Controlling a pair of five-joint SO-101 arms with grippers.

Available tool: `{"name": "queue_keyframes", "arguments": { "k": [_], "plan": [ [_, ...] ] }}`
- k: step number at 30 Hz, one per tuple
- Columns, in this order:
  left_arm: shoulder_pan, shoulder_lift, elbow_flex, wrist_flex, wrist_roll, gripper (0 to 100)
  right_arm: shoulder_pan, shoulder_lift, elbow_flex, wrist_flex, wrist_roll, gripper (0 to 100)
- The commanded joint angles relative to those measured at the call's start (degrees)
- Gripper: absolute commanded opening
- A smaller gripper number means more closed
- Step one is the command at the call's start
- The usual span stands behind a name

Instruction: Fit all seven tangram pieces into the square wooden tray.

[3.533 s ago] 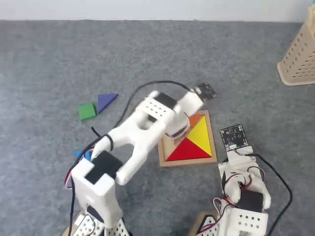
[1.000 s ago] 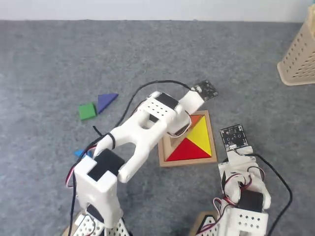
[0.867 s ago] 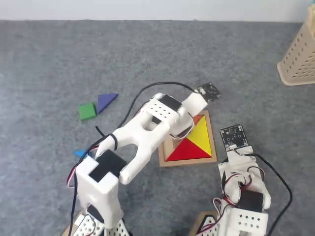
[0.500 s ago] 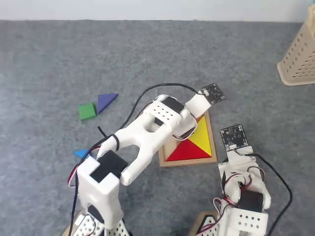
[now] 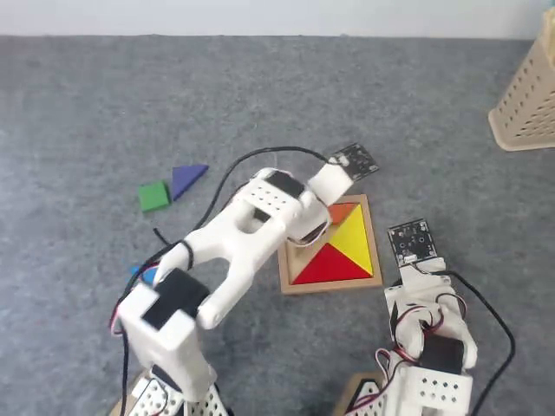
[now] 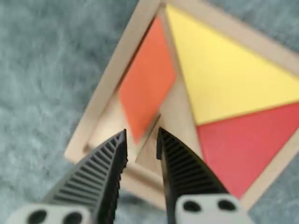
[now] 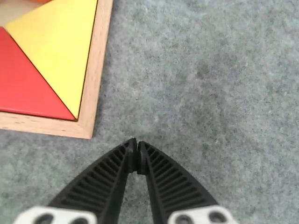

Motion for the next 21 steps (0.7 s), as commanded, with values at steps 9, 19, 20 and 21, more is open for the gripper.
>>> {"name": "queue_keyframes", "arguments": {
  "k": [9,19,20,21],
  "plan": [
    [0.0,-15.7,6.2,-2.3,-0.5,10,-0.4,0.3,1.1,0.2,0.5,0.8],
    [5.3,-7.4,6.4,-5.6,-1.0,10,-0.4,0.3,1.1,0.2,0.5,0.9],
    [5.2,-6.5,5.7,-5.4,-1.0,10,-0.4,0.3,1.1,0.2,0.5,0.8],
    [5.1,-5.9,5.0,-5.0,-1.0,10,-0.4,0.3,1.1,0.2,0.5,0.8]
  ]
}}
